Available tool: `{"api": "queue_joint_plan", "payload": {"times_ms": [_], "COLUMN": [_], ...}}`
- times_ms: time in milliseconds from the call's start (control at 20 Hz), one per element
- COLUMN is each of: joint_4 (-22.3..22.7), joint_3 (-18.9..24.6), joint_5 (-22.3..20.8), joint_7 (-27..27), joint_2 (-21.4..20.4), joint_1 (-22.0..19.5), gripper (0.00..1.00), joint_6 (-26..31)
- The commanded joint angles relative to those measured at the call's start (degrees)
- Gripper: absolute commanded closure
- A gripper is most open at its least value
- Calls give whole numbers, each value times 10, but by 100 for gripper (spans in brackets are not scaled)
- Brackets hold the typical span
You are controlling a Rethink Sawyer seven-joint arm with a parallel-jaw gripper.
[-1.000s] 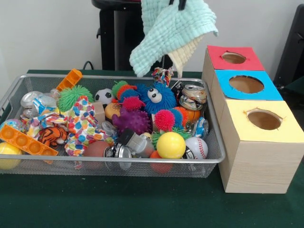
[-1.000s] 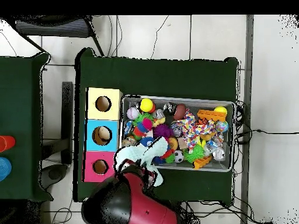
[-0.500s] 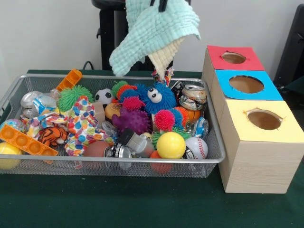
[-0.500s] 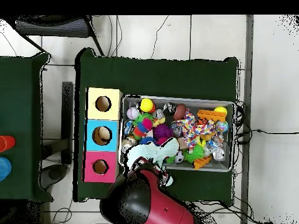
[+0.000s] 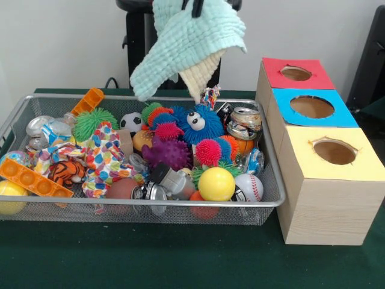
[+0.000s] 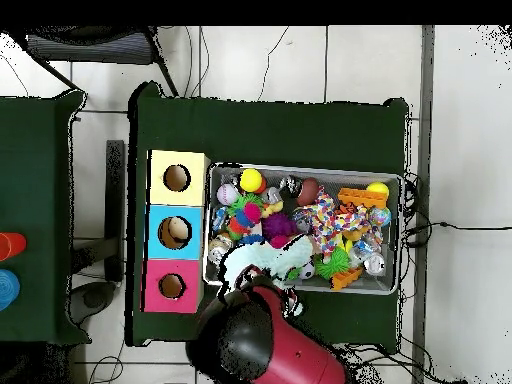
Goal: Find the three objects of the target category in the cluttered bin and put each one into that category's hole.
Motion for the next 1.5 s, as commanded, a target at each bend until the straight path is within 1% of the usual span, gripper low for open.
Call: {"api": "queue_joint_plan", "payload": {"times_ms": [50,300,500,850,1050,1250,1400,1500], "joint_4": [-54,-57,-53,-53,-63,-81,-91,-98], "joint_3": [73,94,106,133,134,119,107,109], "joint_5": [-34,-47,-66,-103,-124,-143,-151,-156], "joint_7": [33,19,11,9,23,33,43,42], "joint_2": [44,55,68,104,130,153,160,163], "joint_1": [-73,-111,-141,-191,-200,-193,-189,-198], "gripper": [100,100,100,100,100,100,100,100], "joint_6": [-46,-69,-70,-95,-112,-119,-126,-137]}}
